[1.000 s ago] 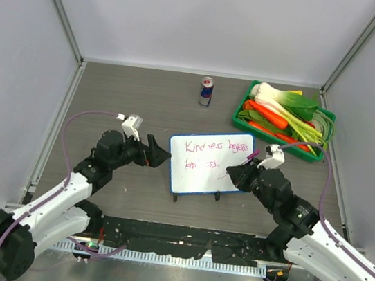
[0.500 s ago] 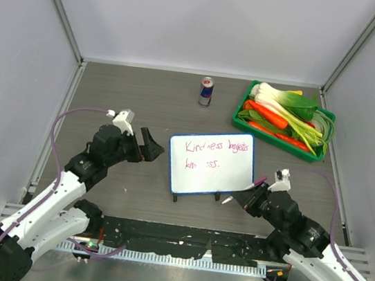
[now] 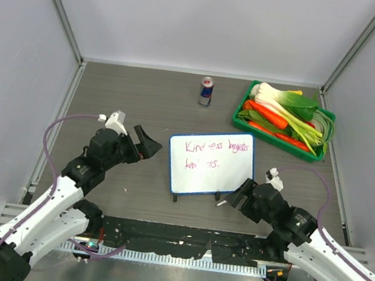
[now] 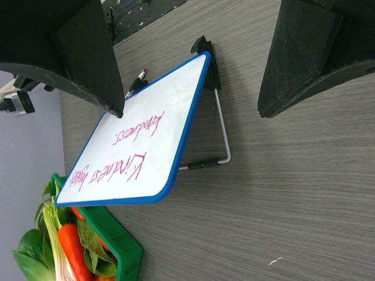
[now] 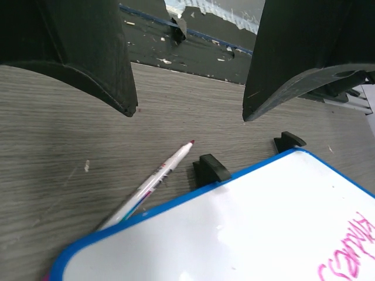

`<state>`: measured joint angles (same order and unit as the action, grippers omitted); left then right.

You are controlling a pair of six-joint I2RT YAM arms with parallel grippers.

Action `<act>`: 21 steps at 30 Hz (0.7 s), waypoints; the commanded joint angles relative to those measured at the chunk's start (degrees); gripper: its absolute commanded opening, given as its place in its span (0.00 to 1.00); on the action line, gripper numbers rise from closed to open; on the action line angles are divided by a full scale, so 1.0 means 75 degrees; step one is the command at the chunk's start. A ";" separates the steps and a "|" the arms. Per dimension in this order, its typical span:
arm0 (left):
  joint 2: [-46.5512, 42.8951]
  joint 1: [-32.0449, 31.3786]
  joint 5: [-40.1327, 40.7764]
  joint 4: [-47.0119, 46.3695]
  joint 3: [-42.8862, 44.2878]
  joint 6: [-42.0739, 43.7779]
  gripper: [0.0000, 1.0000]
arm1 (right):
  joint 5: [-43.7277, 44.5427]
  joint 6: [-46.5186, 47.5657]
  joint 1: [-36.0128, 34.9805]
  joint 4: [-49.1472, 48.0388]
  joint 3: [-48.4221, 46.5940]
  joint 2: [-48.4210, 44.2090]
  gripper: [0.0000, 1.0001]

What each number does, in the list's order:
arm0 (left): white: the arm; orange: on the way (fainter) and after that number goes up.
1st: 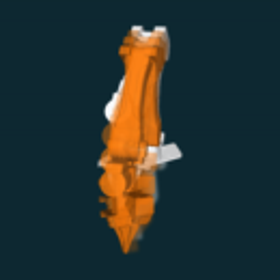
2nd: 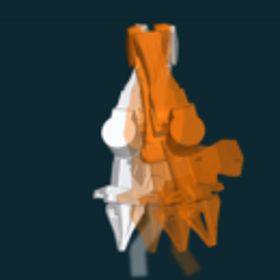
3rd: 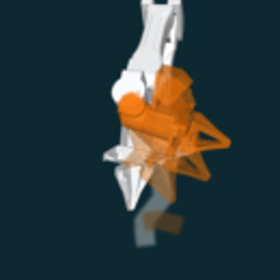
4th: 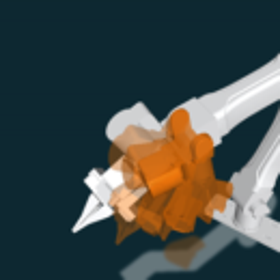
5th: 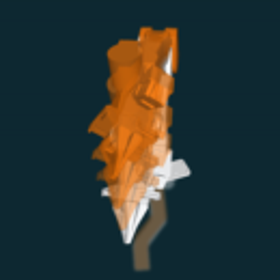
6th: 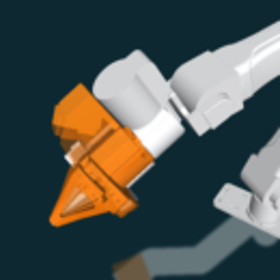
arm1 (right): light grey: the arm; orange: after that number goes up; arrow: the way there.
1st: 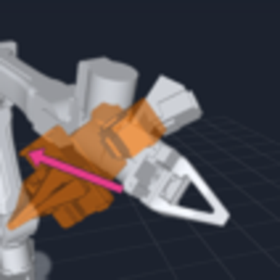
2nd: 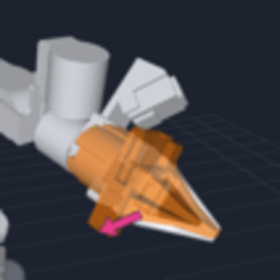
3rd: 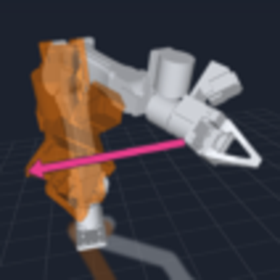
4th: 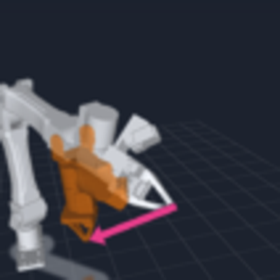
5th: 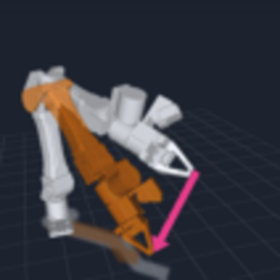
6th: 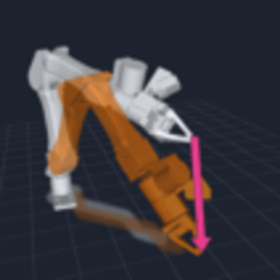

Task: Write a sentence on the whiteboard
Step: Place the whiteboard marker at the center of the board, then reset both arms

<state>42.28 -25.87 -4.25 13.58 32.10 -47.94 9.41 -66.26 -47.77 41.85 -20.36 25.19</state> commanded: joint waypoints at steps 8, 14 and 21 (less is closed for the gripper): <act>0.0432 -0.0008 0.0740 0.0378 0.0652 0.0507 1.00 | 0.1767 0.2503 0.0006 -0.0809 -0.2450 0.1830 0.80; 0.0608 -0.0008 0.1878 0.1305 0.1321 0.1422 0.99 | 0.2929 0.4505 0.0029 -0.1289 -0.4067 0.3212 0.84; 0.0398 -0.0008 0.2265 0.1200 0.1415 0.2056 1.00 | 0.0504 0.6479 0.1258 -0.2274 -0.5358 0.5041 0.99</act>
<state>46.54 -25.87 8.47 21.87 40.75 -37.10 21.15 -28.10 -44.27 30.59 -54.57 56.75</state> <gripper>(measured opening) 0.994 0.993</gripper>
